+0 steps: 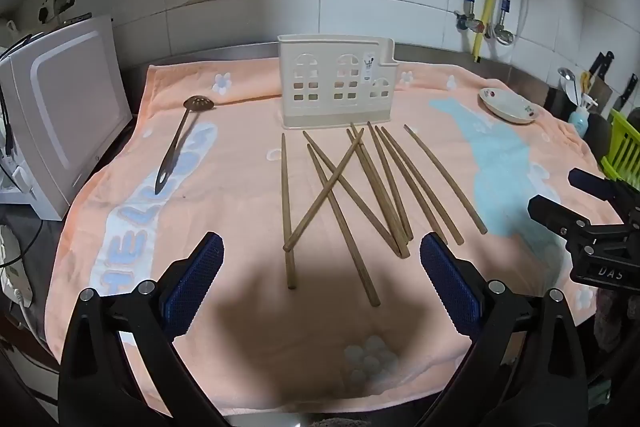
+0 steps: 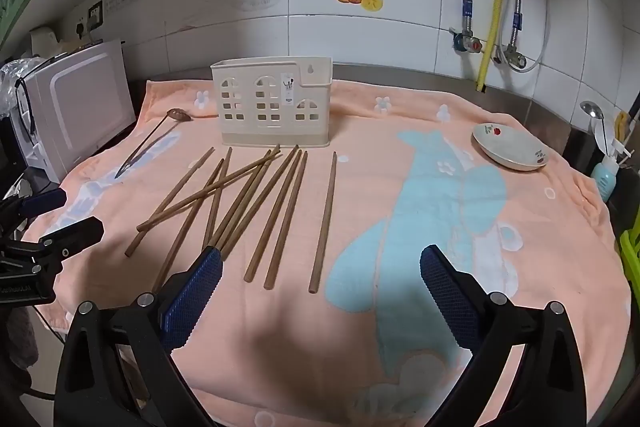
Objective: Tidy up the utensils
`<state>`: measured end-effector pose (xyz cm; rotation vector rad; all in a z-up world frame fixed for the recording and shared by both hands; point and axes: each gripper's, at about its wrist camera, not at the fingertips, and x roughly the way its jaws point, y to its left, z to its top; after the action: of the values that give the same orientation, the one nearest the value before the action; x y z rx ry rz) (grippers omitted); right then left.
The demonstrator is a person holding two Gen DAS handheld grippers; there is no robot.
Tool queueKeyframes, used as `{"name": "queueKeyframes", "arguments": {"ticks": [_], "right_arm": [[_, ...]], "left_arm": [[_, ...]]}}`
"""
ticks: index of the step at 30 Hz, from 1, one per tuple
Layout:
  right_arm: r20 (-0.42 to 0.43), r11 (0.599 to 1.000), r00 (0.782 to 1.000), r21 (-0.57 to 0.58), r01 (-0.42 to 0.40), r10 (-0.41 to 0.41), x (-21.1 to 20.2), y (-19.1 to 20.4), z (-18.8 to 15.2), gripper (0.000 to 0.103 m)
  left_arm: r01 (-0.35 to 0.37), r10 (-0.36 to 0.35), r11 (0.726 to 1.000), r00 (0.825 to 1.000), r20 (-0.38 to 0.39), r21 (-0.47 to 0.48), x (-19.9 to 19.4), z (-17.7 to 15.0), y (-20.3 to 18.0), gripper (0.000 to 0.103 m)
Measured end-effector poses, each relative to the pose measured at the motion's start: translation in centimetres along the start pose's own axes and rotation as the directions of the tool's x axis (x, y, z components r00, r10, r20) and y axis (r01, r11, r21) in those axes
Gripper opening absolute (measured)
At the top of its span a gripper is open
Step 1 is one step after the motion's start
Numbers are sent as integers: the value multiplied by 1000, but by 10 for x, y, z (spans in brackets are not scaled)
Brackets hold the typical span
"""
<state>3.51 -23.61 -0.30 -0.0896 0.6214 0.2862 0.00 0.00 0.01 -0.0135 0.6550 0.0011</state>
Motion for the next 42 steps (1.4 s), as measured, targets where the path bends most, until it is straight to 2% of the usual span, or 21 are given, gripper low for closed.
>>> {"name": "queueKeyframes", "arguments": {"ticks": [15,42], "right_arm": [[23,1000,1000,3,-20,20,-8,6,1,96],[90,999,996,-27,-26,28,-40,14,-17,96]], "left_arm": [[11,-11,1000,1000,18,-12,-8,4,4,97],[1,1,1000,996,88,-14,-45,-15,-8,97]]}}
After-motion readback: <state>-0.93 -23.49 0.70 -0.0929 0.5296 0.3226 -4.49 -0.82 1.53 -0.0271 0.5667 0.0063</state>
